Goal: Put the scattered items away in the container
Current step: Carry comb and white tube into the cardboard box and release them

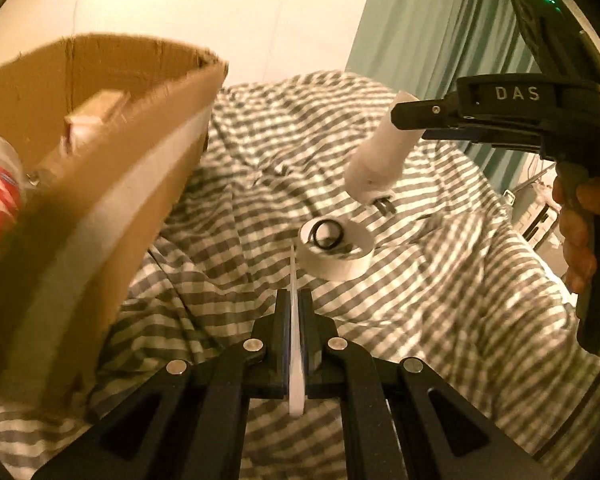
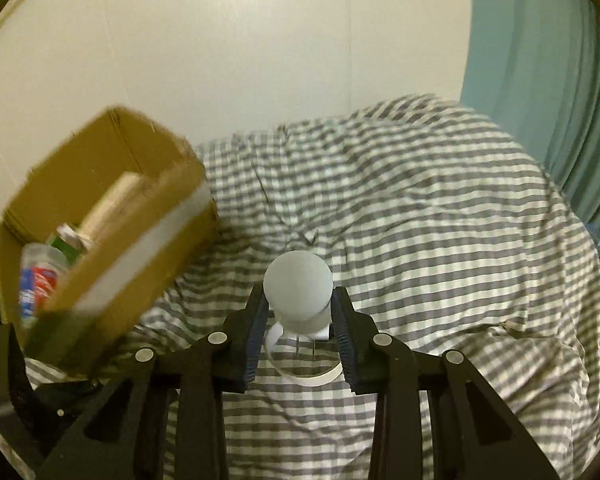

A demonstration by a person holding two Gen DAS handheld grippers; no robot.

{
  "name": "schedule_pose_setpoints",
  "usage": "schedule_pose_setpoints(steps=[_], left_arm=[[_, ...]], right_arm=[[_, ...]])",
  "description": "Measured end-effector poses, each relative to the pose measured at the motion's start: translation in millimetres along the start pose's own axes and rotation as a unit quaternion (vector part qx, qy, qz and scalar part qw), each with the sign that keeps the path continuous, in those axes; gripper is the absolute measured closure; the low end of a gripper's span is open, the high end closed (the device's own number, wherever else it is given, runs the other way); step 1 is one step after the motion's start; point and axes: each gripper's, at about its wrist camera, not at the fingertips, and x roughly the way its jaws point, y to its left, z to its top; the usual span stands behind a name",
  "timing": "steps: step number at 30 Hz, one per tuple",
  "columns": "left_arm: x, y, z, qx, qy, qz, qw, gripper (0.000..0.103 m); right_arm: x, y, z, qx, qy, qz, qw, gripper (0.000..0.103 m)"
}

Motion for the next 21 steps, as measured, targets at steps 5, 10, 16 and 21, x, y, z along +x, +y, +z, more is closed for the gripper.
schedule_pose_setpoints(steps=[5, 10, 16, 21], left_arm=[[-43, -3, 19, -0.001, -0.036, -0.014, 0.9993, 0.099], [-93, 4, 53, -0.004, -0.096, -0.024, 0.9951, 0.099], [-151, 38, 99, 0.006, -0.174, 0.001, 0.9846, 0.099], [-160, 104, 108, -0.047, -0.199, 0.048, 0.9777, 0.099]], right_arm=[[-47, 13, 3, 0.015, -0.026, 0.014, 0.999, 0.072], [-94, 45, 11, -0.013, -0.061, 0.029, 0.998, 0.072], [-127, 102, 39, -0.055, -0.088, 0.070, 0.992, 0.072], [-114, 152, 61, -0.095, -0.086, 0.127, 0.984, 0.072]])
